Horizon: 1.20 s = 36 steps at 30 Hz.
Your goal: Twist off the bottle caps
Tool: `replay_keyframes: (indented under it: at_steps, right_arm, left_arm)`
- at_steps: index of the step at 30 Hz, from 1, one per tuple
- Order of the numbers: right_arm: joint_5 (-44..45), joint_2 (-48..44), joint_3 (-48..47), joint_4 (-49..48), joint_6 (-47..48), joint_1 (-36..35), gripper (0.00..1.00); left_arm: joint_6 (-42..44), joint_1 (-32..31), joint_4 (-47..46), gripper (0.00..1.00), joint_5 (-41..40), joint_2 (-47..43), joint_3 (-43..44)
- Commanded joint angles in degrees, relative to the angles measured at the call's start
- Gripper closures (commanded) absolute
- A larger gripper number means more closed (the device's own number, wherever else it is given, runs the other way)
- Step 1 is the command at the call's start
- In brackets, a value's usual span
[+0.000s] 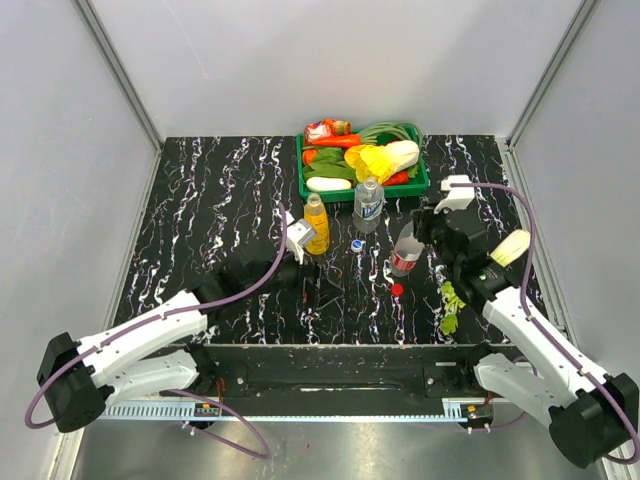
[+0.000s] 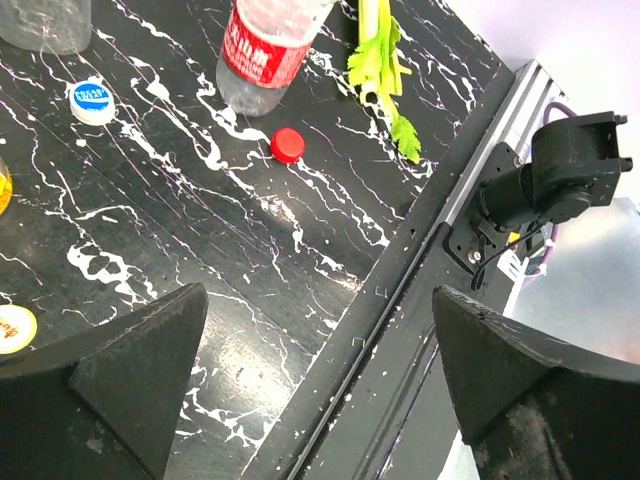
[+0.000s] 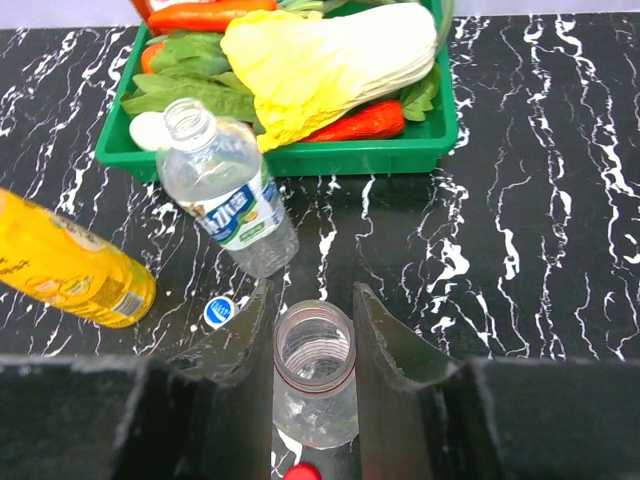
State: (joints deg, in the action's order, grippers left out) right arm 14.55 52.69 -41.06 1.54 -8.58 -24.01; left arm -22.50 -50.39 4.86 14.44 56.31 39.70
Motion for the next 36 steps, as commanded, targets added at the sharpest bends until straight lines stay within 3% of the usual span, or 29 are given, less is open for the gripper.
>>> replay_keyframes:
  at_steps: [1, 7, 9, 10, 11, 14, 17, 21, 29, 36]
  right_arm:
    - [8.6, -0.6, 0.6, -2.7, 2.2, -5.4, 1.0]
    - [13.8, -1.5, 2.9, -2.8, 2.4, -10.3, 0.96]
    - [15.6, -1.2, 2.7, -2.5, 2.5, -12.0, 0.86]
    - [15.8, -1.2, 2.3, -2.1, 2.6, -12.6, 0.76]
    - [16.2, -1.3, 2.0, -1.9, 2.8, -13.2, 0.61]
    - [16.9, -1.6, 1.2, -1.9, 3.0, -14.3, 0.35]
    - [16.7, -2.3, 0.0, 0.5, 2.3, -14.3, 0.17]
    - [12.7, -4.8, -2.4, 2.1, -0.6, -14.4, 0.03]
    - [7.6, -5.1, -8.1, 5.5, -3.3, -14.3, 0.0]
    - [6.2, -2.3, -10.8, 5.8, -4.5, -14.4, 0.0]
  left_arm:
    - [-0.6, 0.7, -3.7, 0.01, 0.8, -2.2, -0.2]
    - [-0.8, 1.4, -3.2, 0.01, -0.1, -3.4, -0.9]
    - [-0.9, 1.6, -3.3, 0.01, -0.5, -3.8, -1.2]
    - [-1.0, 1.7, -3.3, 0.01, -0.8, -3.9, -1.3]
    - [-1.1, 1.7, -3.2, 0.01, -0.9, -4.0, -1.4]
    - [-1.1, 1.8, -3.2, 0.01, -1.0, -4.5, -1.6]
    - [-1.2, 1.8, -3.5, 0.01, -1.4, -4.6, -2.0]
    - [-1.5, 1.9, -3.9, 0.01, -1.2, -4.8, -1.9]
    - [-0.9, 3.5, -3.9, 0.01, -3.2, -4.5, -1.4]
    - [-0.4, 9.1, -0.2, 0.01, -8.4, -4.4, 0.9]
